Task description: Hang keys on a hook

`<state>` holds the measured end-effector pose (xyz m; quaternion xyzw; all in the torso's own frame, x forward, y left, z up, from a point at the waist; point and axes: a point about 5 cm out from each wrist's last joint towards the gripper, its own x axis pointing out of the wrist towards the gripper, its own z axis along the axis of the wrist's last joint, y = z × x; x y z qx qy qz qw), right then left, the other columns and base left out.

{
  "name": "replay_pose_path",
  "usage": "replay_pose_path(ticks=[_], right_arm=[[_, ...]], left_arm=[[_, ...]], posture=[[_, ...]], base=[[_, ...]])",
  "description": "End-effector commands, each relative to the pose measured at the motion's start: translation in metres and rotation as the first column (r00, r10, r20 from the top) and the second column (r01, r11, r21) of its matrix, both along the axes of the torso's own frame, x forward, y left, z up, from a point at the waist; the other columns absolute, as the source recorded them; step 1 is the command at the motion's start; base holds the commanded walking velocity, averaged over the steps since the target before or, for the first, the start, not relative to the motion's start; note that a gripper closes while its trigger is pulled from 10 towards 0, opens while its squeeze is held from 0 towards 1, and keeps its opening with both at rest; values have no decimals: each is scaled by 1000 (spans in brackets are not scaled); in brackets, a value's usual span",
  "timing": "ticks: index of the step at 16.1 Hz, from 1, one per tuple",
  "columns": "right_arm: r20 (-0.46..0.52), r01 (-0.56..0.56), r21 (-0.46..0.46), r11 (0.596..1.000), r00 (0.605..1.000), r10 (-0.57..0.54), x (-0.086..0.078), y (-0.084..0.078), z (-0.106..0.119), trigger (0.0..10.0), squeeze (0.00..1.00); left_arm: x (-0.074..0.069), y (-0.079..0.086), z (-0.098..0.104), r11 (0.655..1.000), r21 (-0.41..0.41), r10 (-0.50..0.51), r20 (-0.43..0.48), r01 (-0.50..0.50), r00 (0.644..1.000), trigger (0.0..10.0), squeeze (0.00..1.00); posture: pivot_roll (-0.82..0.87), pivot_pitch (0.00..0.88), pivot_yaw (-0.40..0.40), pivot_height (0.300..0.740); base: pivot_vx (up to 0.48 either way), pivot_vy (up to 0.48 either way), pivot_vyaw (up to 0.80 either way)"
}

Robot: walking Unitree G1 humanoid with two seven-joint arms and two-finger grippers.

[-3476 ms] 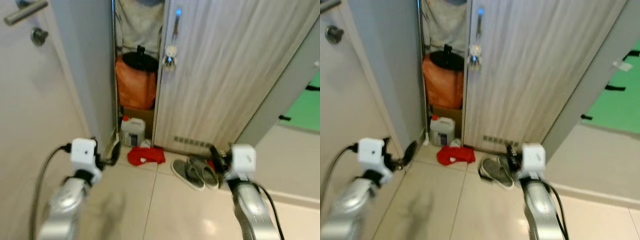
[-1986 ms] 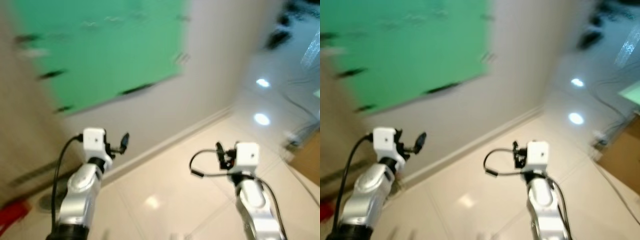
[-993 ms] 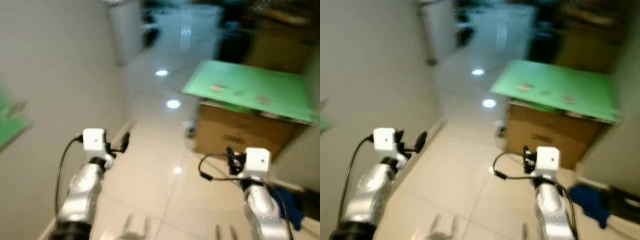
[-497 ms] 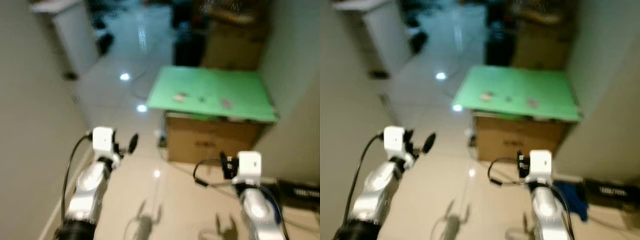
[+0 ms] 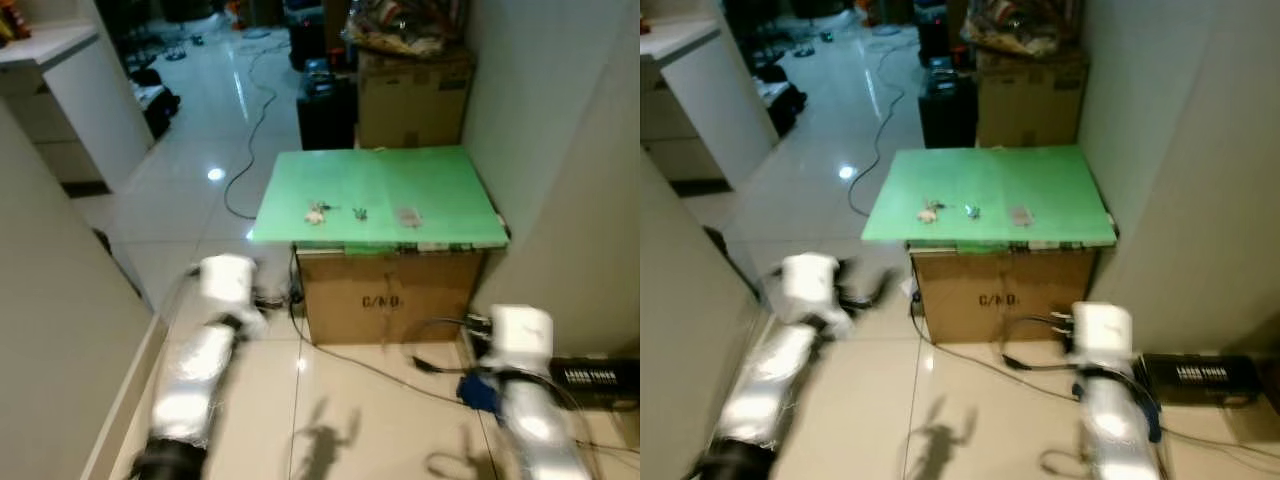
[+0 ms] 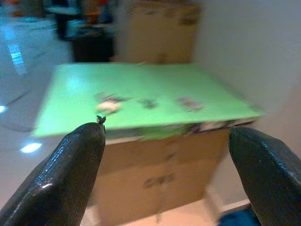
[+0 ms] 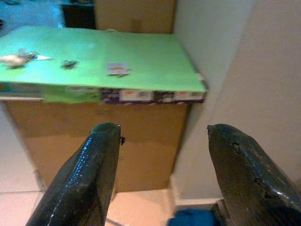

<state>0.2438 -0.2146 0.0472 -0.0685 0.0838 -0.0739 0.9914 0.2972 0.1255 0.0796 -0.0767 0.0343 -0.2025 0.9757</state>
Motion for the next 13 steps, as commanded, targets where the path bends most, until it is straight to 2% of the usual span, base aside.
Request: replay_pose_path(ticks=[1,10,13], right_arm=[[30,-44,14,999,999,44,8,15,6,10000,0],[28,-45,6,999,999,45,6,17,5,10000,0],[25,-41,8,999,999,41,5,17,4,10000,0]], left_arm=[[1,18,1,999,34,40,6,-41,999,10000,0],[0,14,-2,999,46,10,-7,-10,1000,10000,0],[-1,14,-4,1000,27,-1,-25,2,1000,10000,0]], posture=[[-127,0,94,740],[-137,0,107,740],[-137,0,108,740]], base=[[480,0,0],[480,0,0],[480,0,0]])
